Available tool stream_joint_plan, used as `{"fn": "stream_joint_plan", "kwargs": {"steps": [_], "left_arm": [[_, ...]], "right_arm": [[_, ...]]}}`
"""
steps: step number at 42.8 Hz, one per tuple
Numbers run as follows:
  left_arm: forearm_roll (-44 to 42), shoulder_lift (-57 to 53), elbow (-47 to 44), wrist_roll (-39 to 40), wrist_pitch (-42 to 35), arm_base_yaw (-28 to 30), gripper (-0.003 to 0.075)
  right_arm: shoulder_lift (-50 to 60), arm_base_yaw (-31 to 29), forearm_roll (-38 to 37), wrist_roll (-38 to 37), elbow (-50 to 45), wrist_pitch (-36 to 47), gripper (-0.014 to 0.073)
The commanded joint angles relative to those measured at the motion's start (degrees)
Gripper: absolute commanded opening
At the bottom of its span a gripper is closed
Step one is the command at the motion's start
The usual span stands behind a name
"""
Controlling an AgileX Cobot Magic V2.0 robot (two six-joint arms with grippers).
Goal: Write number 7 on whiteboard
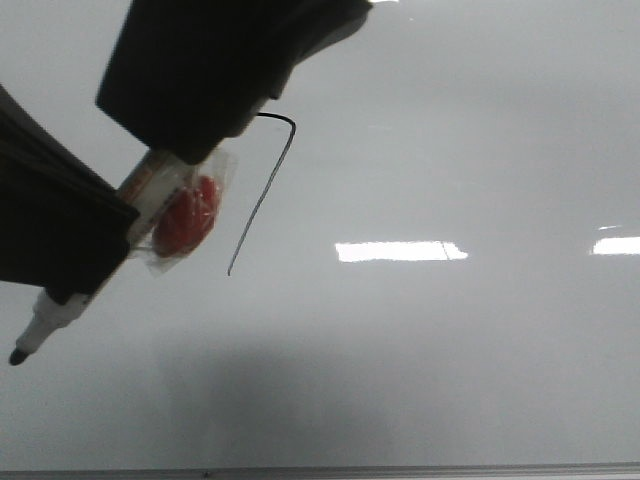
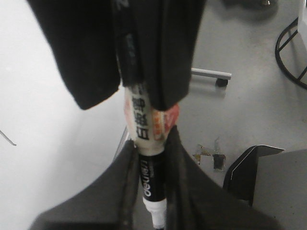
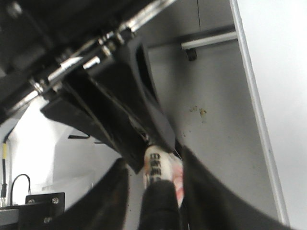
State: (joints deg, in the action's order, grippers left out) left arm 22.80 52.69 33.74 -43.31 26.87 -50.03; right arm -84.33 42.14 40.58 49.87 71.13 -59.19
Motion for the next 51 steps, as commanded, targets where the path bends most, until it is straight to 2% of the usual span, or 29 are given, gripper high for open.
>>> {"fn": "stream_joint_plan", "kwargs": {"steps": [1, 11, 17, 23, 32, 36, 41, 45, 51], "left_arm": [[1.03, -0.42, 2.13, 0.53, -2.68, -0.35, -0.0020], [1.03, -0.42, 2.13, 0.88, -2.59, -0.24, -0.0020], [0.60, -0.42, 2.13, 6.55, -2.59, 3.40, -0.0020], [-0.57, -0.42, 2.13, 12.71, -2.59, 14.88, -0.0020], [-0.57, -0.42, 2.13, 12.97, -2.70, 35.97, -0.0020], [-0.69, -0.42, 2.13, 12.97, -3.25, 46.03, -0.0020], [-0.78, 0.06, 2.13, 12.97, -4.44, 55.52, -0.0020], [1.16, 1.27, 2.13, 12.97, -4.90, 58.76, -0.0020], [1.62, 4.79, 2.13, 12.97, -7.61, 58.83, -0.0020]], "right_arm": [[2.42, 0.21, 3.39, 0.49, 1.89, 1.49, 0.0484], [6.20, -0.23, 3.14, 0.49, 1.89, 7.20, 0.0504], [11.33, -3.03, 2.53, -2.98, 1.49, 11.10, 0.0498], [17.60, -9.26, -0.11, -7.45, -3.41, 14.62, 0.0429], [31.23, -18.29, -0.58, -10.39, -17.85, 22.09, 0.0307], [38.46, -22.65, -0.58, -12.05, -26.00, 25.51, 0.0198], [48.05, -27.15, -0.58, -12.14, -34.64, 27.10, 0.0034], [53.94, -29.77, -0.58, -12.08, -39.21, 27.53, -0.0071], [60.06, -30.73, -0.58, -12.04, -43.16, 28.76, -0.0068]]}}
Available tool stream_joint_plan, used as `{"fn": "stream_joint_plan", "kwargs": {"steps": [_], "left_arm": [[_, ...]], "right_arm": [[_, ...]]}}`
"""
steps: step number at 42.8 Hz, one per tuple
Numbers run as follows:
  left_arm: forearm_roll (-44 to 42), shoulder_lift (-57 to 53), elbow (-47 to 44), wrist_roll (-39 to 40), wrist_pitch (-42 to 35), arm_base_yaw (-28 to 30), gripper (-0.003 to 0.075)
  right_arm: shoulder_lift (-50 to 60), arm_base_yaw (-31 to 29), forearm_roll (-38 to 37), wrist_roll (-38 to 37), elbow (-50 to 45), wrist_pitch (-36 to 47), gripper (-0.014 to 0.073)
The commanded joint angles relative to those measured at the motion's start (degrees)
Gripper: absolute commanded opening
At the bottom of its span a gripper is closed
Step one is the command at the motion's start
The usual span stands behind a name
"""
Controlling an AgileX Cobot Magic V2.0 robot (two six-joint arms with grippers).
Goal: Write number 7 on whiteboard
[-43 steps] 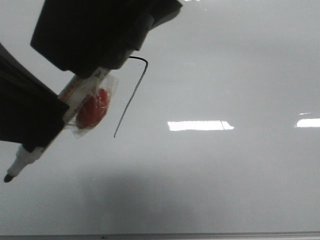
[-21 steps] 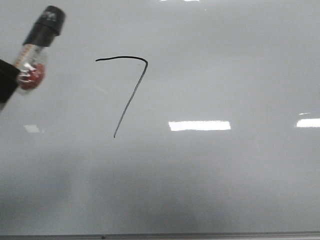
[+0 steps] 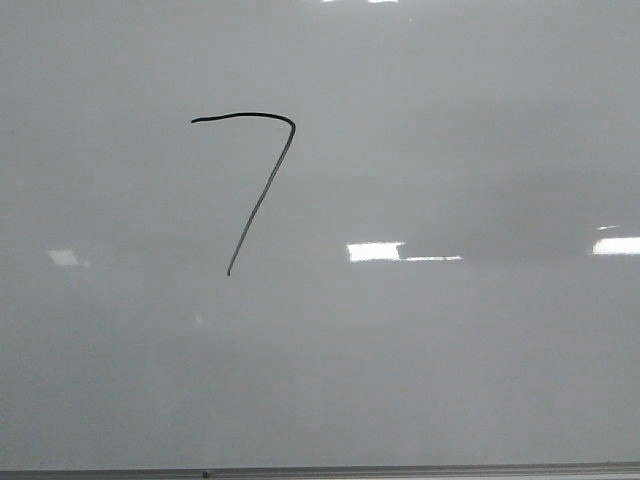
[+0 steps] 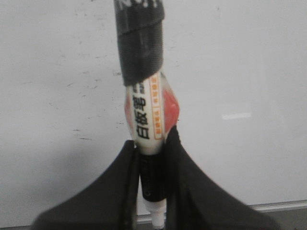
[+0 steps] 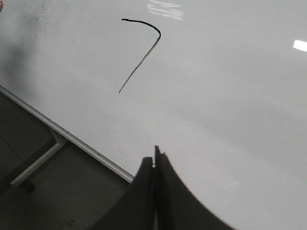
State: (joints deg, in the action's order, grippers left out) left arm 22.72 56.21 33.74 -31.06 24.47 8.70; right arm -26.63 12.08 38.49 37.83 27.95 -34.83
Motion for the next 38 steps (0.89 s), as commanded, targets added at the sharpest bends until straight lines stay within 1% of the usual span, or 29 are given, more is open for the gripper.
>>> {"fn": "stream_joint_plan", "kwargs": {"steps": [1, 4, 12, 15, 19, 25, 38], "left_arm": [[1.70, 2.16, 2.13, 0.72, -5.90, 0.10, -0.0020], [1.70, 4.56, 2.13, 0.72, -9.57, 0.10, -0.0020], [1.70, 11.87, 2.13, 0.72, -22.58, 0.10, -0.0020], [1.70, 14.75, 2.54, 0.72, -25.17, 0.10, -0.0020], [1.70, 18.42, 3.69, 0.72, -26.86, 0.10, -0.0020], [1.70, 22.42, 6.28, 0.72, -27.15, 0.10, -0.0020], [1.70, 23.49, 7.02, 0.72, -29.79, 0.10, -0.0019]], "right_arm": [[3.14, -0.66, 1.51, 0.06, -0.34, 4.53, -0.0068], [4.23, -0.66, 1.47, 0.06, -0.92, 5.15, -0.0068], [4.35, -0.66, 1.27, 0.10, -1.05, 5.92, -0.0068], [4.35, -0.66, 1.27, 0.10, -1.05, 5.92, -0.0068], [4.35, -0.66, 1.26, 0.10, -1.05, 5.97, -0.0068], [4.35, -0.66, 1.26, 0.10, -1.05, 5.91, -0.0068], [4.35, -0.66, 1.26, 0.10, -2.74, 5.97, -0.0068]]}}
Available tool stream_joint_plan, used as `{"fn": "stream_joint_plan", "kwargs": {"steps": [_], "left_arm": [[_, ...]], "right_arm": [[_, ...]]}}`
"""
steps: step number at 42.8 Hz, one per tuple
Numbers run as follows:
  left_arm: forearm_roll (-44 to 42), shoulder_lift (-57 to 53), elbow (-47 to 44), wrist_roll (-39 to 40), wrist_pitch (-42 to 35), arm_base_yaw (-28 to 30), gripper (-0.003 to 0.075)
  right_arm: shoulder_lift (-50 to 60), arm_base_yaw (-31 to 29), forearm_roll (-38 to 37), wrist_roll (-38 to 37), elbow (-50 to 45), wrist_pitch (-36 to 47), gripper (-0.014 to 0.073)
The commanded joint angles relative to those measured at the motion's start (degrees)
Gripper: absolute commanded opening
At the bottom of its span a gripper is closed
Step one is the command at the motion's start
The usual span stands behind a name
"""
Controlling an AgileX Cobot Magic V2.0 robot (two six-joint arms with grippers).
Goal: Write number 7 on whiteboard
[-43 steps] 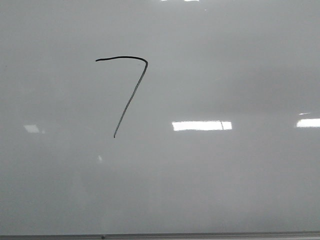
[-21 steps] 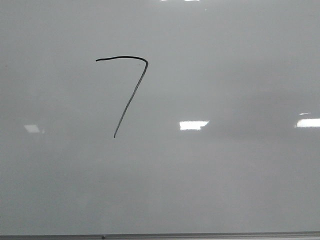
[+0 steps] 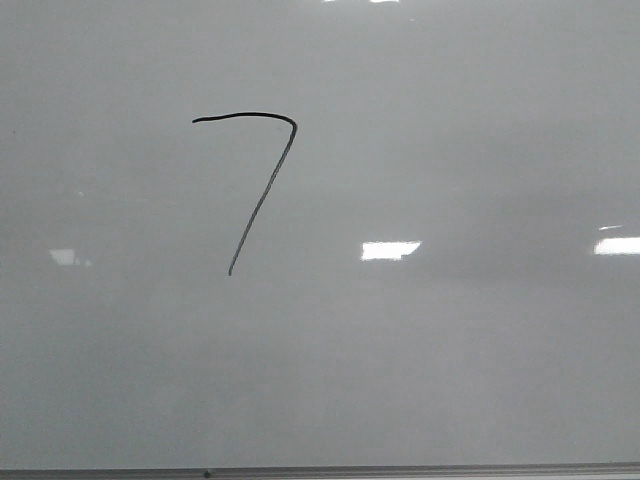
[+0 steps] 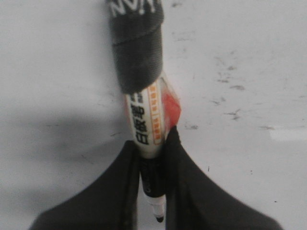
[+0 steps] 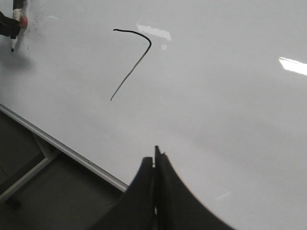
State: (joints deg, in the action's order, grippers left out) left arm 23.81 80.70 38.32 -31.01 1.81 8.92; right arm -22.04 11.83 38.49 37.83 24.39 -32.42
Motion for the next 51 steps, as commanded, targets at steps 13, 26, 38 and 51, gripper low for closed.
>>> {"fn": "stream_joint_plan", "kwargs": {"steps": [13, 26, 38, 51], "left_arm": [[0.61, -1.00, 2.43, 0.67, -6.64, -0.12, 0.0166], [0.61, -1.00, 2.43, 0.67, -6.45, -0.12, 0.0342], [0.49, -5.83, 2.43, 0.67, -0.97, -0.12, 0.0463], [0.05, -23.64, 2.16, 0.67, 6.72, -0.12, 0.0452]], "right_arm": [[-0.25, -0.41, 1.26, 0.10, 0.50, 4.40, -0.0068], [-0.25, -0.41, 1.26, 0.10, 0.50, 4.67, -0.0068], [-0.25, -0.41, 1.26, 0.10, 0.50, 4.94, -0.0068], [-0.25, -0.41, 1.26, 0.10, 0.50, 6.15, -0.0068]]}}
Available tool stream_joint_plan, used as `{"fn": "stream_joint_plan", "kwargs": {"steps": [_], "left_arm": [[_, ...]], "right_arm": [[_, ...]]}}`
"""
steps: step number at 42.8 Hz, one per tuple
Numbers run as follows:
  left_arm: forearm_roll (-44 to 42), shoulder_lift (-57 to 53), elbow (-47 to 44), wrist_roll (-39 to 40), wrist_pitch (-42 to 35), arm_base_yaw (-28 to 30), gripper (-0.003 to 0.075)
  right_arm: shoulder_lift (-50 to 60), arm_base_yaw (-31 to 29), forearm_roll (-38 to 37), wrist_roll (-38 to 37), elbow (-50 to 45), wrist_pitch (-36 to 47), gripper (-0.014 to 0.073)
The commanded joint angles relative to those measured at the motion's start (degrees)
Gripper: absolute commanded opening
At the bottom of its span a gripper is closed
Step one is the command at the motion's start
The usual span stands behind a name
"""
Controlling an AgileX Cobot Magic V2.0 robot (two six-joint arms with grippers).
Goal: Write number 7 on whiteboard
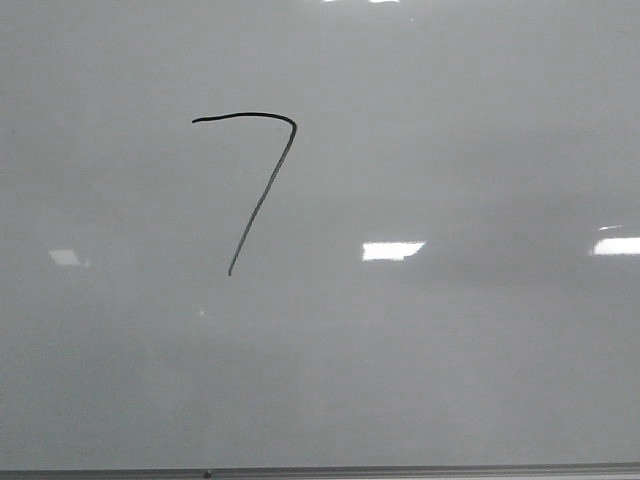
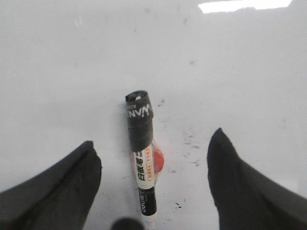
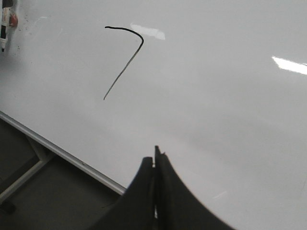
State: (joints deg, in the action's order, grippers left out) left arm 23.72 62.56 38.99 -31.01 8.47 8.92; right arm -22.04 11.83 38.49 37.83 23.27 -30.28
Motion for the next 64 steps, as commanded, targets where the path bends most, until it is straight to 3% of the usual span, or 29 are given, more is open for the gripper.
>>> {"fn": "stream_joint_plan", "kwargs": {"steps": [1, 21, 50, 64], "left_arm": [[0.15, -6.78, 1.33, 0.67, 1.13, -0.12, 0.0439], [0.30, -33.97, -11.50, 0.67, 3.88, -0.12, -0.0022], [0.30, -38.46, -12.31, 0.67, 3.44, -0.12, -0.0020], [-4.67, -38.85, -14.16, 1.96, 0.42, -0.87, -0.0020]], "right_arm": [[-0.25, -0.41, 1.26, 0.10, 1.62, 4.01, -0.0068], [-0.25, -0.41, 1.26, 0.10, 1.62, 3.71, -0.0068], [-0.25, -0.41, 1.26, 0.10, 1.62, 3.67, -0.0068], [-0.25, -0.41, 1.26, 0.10, 1.62, 3.57, -0.0068]]}}
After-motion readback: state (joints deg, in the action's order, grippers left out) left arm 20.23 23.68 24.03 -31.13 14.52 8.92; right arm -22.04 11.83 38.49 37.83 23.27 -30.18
